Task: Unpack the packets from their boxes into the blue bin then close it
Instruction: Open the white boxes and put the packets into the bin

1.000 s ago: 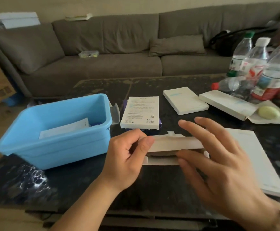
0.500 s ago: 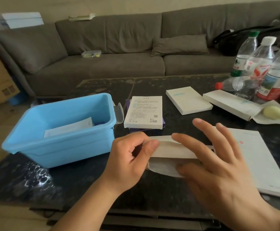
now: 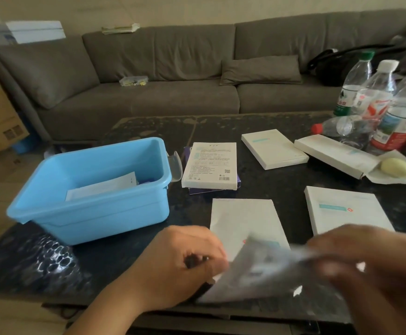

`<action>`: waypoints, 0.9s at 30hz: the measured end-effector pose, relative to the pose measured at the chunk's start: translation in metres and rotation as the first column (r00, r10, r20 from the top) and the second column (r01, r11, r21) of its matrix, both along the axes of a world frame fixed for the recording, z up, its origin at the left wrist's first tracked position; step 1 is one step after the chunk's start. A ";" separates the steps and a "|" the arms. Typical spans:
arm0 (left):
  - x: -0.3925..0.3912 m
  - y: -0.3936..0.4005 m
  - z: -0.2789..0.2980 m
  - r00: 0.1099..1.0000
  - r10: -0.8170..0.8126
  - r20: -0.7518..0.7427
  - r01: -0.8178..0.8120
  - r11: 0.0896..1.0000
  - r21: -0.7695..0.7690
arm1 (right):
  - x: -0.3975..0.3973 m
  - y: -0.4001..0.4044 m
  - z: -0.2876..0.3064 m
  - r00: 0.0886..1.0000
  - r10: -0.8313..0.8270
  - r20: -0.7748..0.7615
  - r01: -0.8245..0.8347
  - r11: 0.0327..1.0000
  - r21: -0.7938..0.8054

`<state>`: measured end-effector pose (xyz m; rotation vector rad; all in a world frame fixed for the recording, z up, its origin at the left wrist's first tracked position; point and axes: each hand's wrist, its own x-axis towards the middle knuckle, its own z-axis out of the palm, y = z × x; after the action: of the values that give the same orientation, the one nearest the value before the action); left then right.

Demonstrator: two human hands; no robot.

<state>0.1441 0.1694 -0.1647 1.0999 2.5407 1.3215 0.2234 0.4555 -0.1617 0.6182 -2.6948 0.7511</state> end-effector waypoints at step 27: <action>0.013 -0.032 0.034 0.770 0.387 0.508 -0.585 0.746 0.318 | -0.042 -0.103 0.012 0.645 0.489 0.588 0.462 0.364 -0.809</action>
<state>0.1567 0.1373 -0.1302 0.0748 2.3133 2.1016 0.1810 0.3523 -0.1499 -0.0945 -2.0295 2.8458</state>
